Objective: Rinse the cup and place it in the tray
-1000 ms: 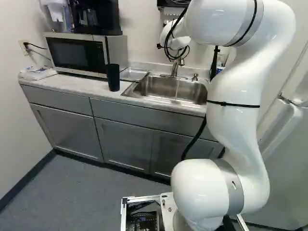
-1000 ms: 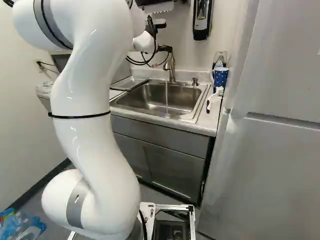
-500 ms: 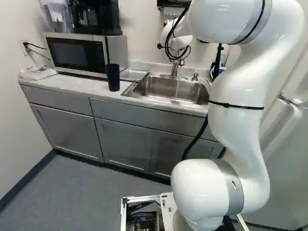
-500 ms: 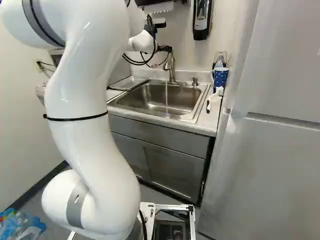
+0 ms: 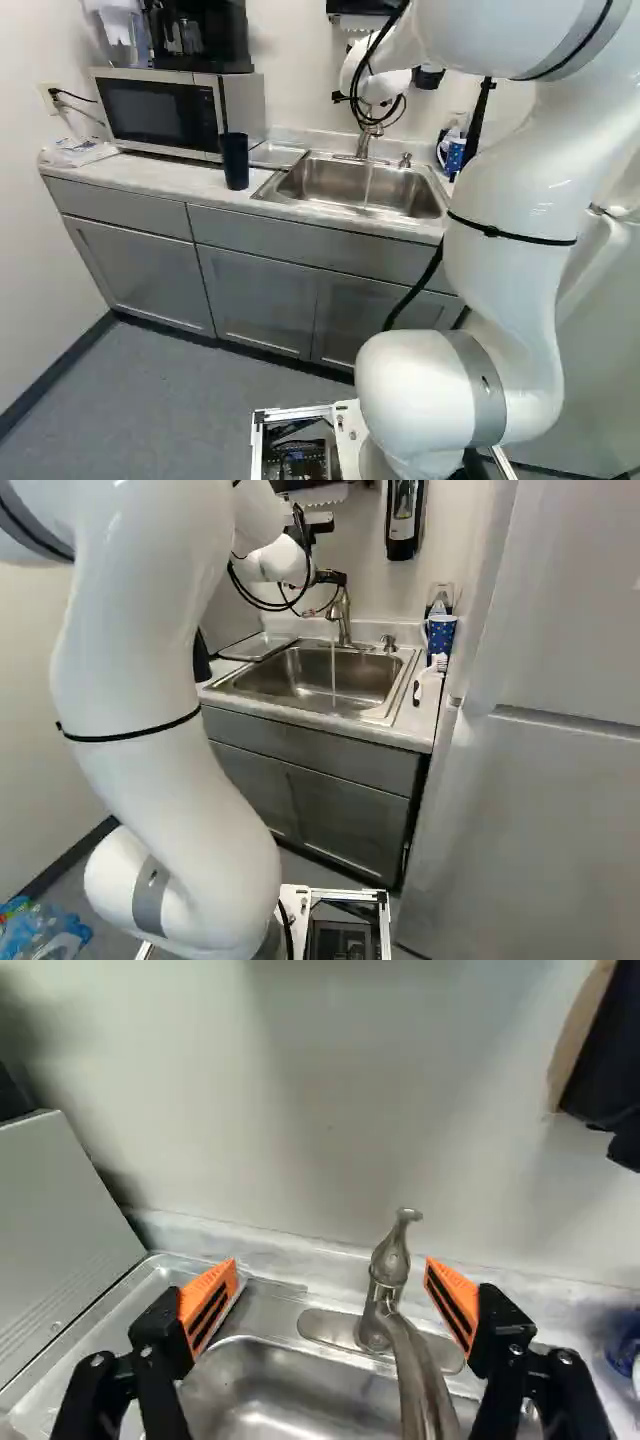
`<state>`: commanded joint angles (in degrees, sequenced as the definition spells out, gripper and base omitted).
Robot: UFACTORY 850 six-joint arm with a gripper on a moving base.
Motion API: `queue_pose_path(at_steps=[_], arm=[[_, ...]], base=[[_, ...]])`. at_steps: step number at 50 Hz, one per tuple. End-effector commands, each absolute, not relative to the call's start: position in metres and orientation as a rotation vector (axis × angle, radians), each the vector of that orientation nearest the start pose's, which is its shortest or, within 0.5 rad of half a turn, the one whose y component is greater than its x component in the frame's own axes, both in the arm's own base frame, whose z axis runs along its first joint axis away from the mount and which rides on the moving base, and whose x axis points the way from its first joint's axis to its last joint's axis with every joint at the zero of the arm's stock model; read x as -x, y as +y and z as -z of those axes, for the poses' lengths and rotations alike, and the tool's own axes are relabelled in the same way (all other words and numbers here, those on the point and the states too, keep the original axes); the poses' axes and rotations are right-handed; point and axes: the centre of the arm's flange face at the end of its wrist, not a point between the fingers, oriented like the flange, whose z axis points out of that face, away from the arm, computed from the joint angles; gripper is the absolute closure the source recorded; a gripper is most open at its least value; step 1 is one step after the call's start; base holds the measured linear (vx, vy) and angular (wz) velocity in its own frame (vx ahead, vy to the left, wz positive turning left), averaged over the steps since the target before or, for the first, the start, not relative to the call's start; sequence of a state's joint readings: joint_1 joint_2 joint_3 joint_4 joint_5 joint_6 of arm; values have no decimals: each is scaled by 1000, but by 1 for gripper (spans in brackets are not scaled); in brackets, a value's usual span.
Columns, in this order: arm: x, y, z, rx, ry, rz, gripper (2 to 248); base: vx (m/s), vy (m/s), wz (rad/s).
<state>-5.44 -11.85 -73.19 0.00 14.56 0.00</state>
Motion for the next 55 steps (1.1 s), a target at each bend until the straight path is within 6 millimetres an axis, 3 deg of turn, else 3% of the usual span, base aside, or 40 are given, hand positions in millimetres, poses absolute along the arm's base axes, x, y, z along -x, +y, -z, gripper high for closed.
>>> queue_pose_path(at_steps=[55], arm=[[-498, -80, -649, 2600, 207, 1915, 3]], base=[[0, 0, 0]])
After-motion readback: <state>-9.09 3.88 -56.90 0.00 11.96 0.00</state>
